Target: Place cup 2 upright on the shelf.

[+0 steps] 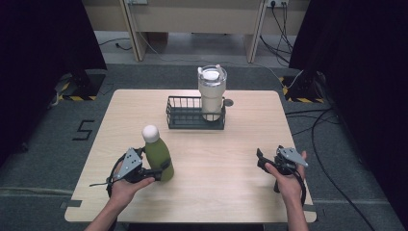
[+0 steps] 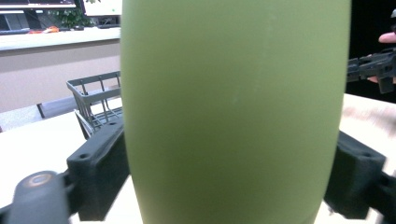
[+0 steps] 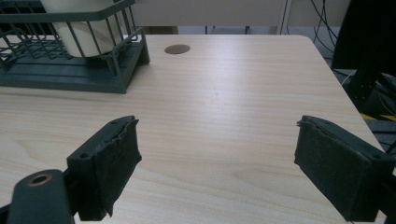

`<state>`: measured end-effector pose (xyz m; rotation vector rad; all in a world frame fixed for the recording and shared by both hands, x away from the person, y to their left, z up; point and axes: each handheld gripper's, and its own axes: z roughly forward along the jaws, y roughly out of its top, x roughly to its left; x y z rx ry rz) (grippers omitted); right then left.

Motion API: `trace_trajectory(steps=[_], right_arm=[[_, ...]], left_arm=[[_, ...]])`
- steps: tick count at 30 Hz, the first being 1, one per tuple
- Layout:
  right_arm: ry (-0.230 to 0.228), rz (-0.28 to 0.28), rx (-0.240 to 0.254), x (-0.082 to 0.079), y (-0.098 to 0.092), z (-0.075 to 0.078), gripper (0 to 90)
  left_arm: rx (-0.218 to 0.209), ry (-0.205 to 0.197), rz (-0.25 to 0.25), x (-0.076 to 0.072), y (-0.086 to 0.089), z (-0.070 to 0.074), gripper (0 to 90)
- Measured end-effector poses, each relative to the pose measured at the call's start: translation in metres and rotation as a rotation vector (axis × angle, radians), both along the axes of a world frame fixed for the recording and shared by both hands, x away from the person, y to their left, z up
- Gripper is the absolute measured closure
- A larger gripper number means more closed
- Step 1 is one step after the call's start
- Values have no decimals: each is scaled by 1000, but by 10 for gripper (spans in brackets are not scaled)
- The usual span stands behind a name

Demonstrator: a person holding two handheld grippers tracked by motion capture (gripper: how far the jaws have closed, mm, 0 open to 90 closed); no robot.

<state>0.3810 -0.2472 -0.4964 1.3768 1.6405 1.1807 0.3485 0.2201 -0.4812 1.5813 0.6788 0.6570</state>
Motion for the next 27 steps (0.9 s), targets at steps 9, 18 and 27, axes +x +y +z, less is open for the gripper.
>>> trace_trajectory(steps=[9, 18, 27], right_arm=[[1, 0, 2, 0, 0, -1, 141], [7, 4, 3, 0, 2, -2, 146], [7, 4, 3, 0, 2, -2, 148]], left_arm=[[7, -3, -19, 2, -1, -2, 198], [21, -14, -36, 2, -2, -1, 201], [21, -33, -42, 0, -5, 4, 202]])
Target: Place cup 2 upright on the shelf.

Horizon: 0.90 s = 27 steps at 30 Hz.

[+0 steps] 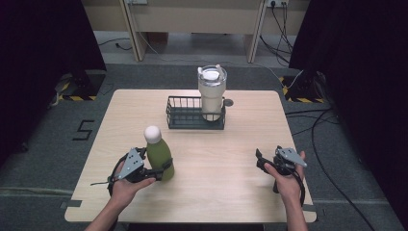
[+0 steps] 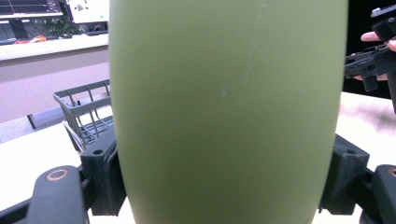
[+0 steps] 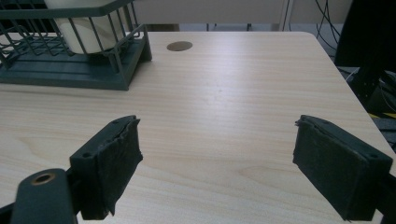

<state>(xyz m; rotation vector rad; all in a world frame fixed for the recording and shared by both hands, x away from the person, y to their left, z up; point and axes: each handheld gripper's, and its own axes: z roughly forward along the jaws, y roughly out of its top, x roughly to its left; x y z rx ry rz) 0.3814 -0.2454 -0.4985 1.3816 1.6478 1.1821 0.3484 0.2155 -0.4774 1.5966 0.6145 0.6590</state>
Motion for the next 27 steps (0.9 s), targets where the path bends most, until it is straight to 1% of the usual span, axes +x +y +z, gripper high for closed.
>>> trace_trajectory(steps=[3, 6, 14, 18, 23, 26, 27], right_arm=[[0, -3, 3, 0, 0, 0, 148], [-1, -3, 5, -1, 0, 1, 149], [-5, 5, 8, -1, 1, 0, 149], [-12, 4, 14, -1, 2, 1, 149], [-3, 11, 8, -2, 3, 0, 150], [-7, 12, 7, -1, 4, 1, 150], [-5, 12, 8, -1, 5, 1, 151]], left_arm=[[-3, -2, -1, 0, -1, 3, 202], [-18, -8, -2, 2, -2, 8, 202], [-27, -2, 4, 7, -3, 13, 202], [-29, -5, 12, 11, -3, 16, 202], [-30, -15, 19, 16, -4, 22, 202], [-25, -21, 18, 19, -5, 27, 202], [-29, -26, 19, 22, -5, 31, 203]])
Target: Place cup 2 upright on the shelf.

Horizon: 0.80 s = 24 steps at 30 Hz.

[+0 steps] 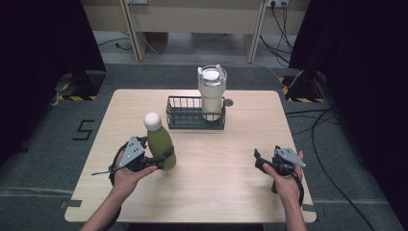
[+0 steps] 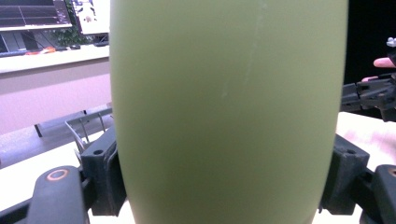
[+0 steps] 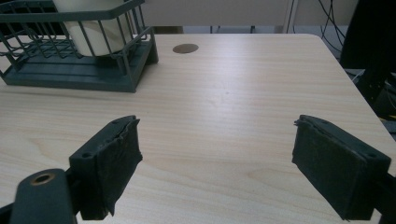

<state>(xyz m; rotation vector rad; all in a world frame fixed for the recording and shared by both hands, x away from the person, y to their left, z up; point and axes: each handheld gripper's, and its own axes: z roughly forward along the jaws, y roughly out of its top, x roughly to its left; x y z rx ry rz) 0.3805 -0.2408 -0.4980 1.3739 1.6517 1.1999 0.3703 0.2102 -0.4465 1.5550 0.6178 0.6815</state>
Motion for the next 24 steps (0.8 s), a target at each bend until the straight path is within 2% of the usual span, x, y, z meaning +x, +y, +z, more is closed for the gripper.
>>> trace_trajectory(steps=[9, 13, 18, 24], right_arm=[[-4, -5, 6, 0, -1, 0, 151], [-5, -9, -4, -1, -2, 0, 152], [-15, -13, 2, -2, -2, 2, 152], [-24, -16, -16, -2, -1, 2, 152]], left_arm=[[-7, -15, 7, 13, -4, 13, 202], [5, -21, 13, 17, -6, 15, 203], [5, -21, 17, 23, -6, 16, 203], [-3, -20, 31, 31, -5, 19, 203]])
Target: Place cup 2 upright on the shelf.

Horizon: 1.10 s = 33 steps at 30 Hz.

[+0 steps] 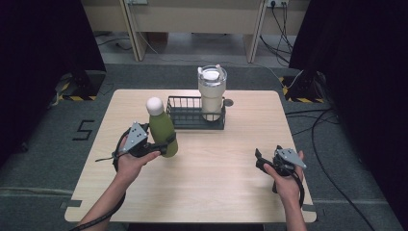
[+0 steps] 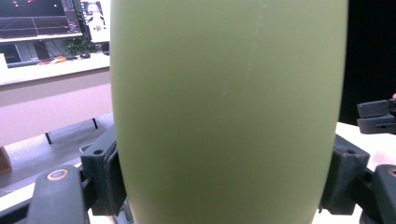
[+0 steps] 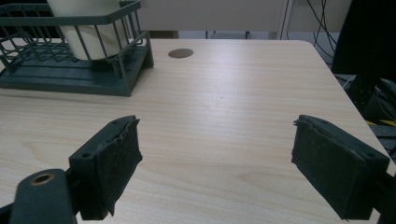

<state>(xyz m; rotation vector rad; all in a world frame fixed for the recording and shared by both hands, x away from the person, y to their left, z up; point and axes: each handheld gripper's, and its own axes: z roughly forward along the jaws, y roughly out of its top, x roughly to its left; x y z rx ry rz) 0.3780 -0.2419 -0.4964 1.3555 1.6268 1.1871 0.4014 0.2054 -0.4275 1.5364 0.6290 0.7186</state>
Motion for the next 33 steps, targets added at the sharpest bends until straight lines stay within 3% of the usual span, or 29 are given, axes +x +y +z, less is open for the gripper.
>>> trace_trajectory(steps=[16, 33], right_arm=[[9, 5, 1, 2, 3, -1, 152], [-4, -3, 16, 2, 0, 3, 152]], left_arm=[[1, -8, 16, 13, 0, 9, 202], [8, -42, 29, 25, 0, 21, 203]])
